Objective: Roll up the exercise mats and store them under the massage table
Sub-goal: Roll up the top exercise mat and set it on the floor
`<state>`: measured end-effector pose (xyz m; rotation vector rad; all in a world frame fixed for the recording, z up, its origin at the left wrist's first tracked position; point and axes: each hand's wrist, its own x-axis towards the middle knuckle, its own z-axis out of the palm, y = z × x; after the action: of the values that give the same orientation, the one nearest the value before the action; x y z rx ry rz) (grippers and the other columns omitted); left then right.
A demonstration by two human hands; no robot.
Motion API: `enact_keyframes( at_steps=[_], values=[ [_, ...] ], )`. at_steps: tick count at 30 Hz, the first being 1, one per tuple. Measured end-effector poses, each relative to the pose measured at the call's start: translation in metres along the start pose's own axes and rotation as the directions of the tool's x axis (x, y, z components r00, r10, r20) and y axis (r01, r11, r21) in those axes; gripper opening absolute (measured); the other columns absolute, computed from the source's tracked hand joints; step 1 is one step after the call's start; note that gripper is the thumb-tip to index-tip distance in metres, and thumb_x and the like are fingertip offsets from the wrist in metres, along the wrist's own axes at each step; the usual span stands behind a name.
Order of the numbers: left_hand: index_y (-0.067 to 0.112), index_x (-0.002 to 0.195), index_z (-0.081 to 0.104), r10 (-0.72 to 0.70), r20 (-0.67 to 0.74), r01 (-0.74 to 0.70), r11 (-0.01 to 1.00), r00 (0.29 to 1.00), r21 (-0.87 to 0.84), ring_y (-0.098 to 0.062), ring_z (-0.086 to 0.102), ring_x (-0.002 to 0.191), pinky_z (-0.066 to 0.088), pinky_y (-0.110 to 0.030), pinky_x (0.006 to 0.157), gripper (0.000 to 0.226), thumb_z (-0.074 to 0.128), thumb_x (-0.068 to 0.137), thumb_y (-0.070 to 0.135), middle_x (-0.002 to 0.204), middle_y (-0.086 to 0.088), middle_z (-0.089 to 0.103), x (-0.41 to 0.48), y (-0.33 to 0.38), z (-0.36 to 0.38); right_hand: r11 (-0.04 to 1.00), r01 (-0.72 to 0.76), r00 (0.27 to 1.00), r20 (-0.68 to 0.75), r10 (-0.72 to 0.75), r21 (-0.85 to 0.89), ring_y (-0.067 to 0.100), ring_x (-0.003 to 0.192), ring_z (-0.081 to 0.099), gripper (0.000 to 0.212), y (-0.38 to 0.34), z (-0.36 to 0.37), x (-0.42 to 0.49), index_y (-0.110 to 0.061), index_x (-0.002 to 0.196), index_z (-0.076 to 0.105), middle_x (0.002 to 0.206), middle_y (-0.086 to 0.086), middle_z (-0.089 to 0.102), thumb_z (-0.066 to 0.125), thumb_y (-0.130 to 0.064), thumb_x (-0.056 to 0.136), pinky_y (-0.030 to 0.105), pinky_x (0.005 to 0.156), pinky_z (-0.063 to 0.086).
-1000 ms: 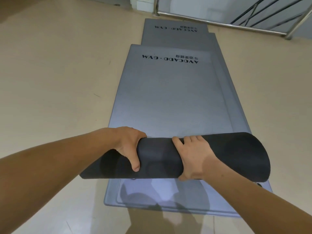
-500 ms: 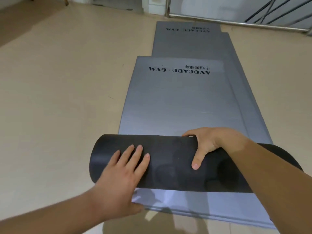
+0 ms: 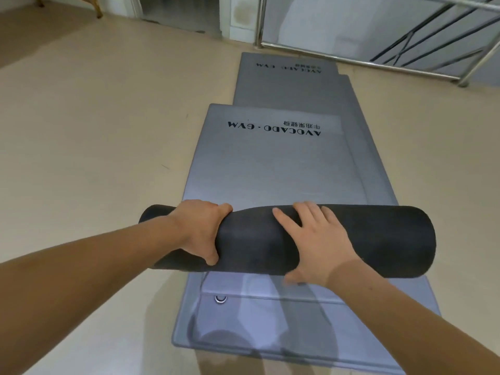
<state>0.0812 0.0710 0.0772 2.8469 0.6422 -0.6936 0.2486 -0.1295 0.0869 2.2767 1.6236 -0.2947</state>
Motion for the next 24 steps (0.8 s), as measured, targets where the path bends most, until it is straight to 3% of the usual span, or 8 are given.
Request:
enact_keyframes(
  at_steps=[3,6,10,13,16,18,21,24],
  values=[
    [0.037,0.121,0.050,0.025,0.076,-0.020,0.998,0.997,-0.062,-0.018,0.063,0.086,0.050,-0.033,0.067,0.077,0.085,0.056,0.056,0.095,0.012,0.064,-0.005,0.009,-0.004,0.999,-0.007,1.000,0.015,0.007,-0.051,0.039,0.154,0.023,0.135,-0.008,0.007,-0.003,-0.026,0.168,-0.007,0.164,0.018,0.024,0.079,-0.072,0.074,0.052,0.130,0.015],
    [0.039,0.114,0.057,0.054,0.233,0.003,0.971,0.971,-0.237,-0.013,0.065,0.093,0.057,-0.033,0.081,0.071,0.093,0.054,0.053,0.101,0.015,0.066,-0.012,0.009,-0.005,0.997,0.081,0.993,0.084,-0.081,0.003,0.031,0.127,0.050,0.124,-0.003,-0.010,-0.003,-0.031,0.159,0.021,0.139,0.007,0.048,0.089,-0.066,0.062,0.043,0.114,0.038],
    [0.044,0.118,0.063,0.065,0.464,0.134,0.914,0.883,-0.384,-0.013,0.069,0.107,0.059,-0.040,0.098,0.077,0.100,0.051,0.050,0.117,0.018,0.069,-0.034,0.001,-0.005,0.971,0.182,0.937,0.273,-0.219,0.156,0.023,0.105,0.061,0.115,-0.009,-0.028,0.008,-0.039,0.144,0.040,0.118,-0.005,0.062,0.099,-0.062,0.048,0.042,0.093,0.050],
    [0.041,0.152,0.041,-0.028,0.254,0.085,0.972,0.967,-0.218,-0.019,0.055,0.132,0.052,-0.043,0.107,0.105,0.090,0.062,0.062,0.148,0.013,0.050,-0.060,0.000,0.004,0.956,0.156,0.914,0.331,-0.235,0.248,0.021,0.109,0.063,0.117,-0.014,-0.026,0.029,-0.044,0.146,0.039,0.127,-0.010,0.066,0.103,-0.055,0.049,0.040,0.089,0.050],
    [0.036,0.155,0.041,0.043,-0.205,-0.048,0.999,0.978,-0.019,-0.029,0.053,0.132,0.053,-0.046,0.101,0.083,0.070,0.079,0.053,0.157,0.000,0.045,-0.087,0.013,0.029,0.929,0.024,0.937,0.315,-0.150,0.369,0.021,0.112,0.062,0.114,-0.005,-0.023,0.045,-0.051,0.142,0.038,0.133,-0.011,0.063,0.104,-0.050,0.049,0.040,0.089,0.050],
    [0.028,0.161,0.030,0.056,-0.171,-0.052,0.998,0.984,0.028,-0.038,0.044,0.142,0.046,-0.053,0.110,0.093,0.062,0.081,0.062,0.165,-0.011,0.035,-0.098,0.028,0.050,0.931,0.012,0.970,0.222,-0.099,0.366,0.020,0.115,0.060,0.098,-0.002,-0.022,0.048,-0.046,0.134,0.046,0.128,-0.012,0.061,0.101,-0.053,0.053,0.037,0.085,0.045],
    [0.013,0.162,-0.026,-0.104,0.097,0.093,0.990,0.990,0.108,-0.044,-0.013,0.160,0.003,-0.064,0.128,0.134,0.061,0.083,0.078,0.172,-0.020,-0.022,-0.088,0.043,0.078,0.969,0.093,0.996,-0.011,-0.093,0.229,0.018,0.115,0.052,0.067,-0.011,-0.020,0.040,-0.036,0.125,0.058,0.118,-0.010,0.053,0.090,-0.058,0.070,0.034,0.083,0.035],
    [0.012,0.160,-0.029,-0.161,0.021,0.158,0.983,0.987,0.090,-0.044,-0.014,0.159,0.000,-0.066,0.127,0.143,0.067,0.077,0.078,0.172,-0.020,-0.021,-0.065,0.037,0.090,0.985,0.099,0.994,-0.064,-0.091,0.138,0.022,0.119,0.055,0.037,-0.024,-0.015,0.027,-0.030,0.126,0.064,0.122,-0.003,0.058,0.065,-0.055,0.099,0.035,0.088,0.043]
  ],
)
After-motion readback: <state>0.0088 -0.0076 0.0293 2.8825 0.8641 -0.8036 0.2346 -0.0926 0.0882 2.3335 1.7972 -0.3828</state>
